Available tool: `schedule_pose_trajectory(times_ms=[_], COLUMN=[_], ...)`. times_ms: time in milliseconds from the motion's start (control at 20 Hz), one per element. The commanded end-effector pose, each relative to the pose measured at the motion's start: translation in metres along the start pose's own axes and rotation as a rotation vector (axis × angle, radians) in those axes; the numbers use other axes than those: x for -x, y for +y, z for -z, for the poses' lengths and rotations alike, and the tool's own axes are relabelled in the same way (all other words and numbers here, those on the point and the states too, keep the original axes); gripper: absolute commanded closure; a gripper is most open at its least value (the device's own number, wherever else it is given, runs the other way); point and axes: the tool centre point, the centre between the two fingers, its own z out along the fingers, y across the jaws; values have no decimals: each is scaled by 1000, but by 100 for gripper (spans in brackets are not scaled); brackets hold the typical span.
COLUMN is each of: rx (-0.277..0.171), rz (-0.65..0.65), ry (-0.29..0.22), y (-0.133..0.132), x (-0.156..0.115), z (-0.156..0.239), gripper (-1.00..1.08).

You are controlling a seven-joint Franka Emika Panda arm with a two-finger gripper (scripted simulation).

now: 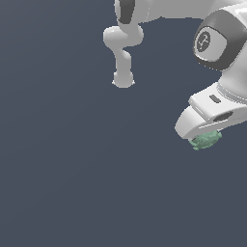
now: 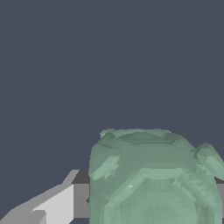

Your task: Pick up the object and move it to a goal position.

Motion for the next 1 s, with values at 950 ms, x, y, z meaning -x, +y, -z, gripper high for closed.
schedule_pose_trajectory(times_ms=[950], rx=[0], rz=[0], ry=[0], y=[-12], x=[-19], z=[19], gripper=[108])
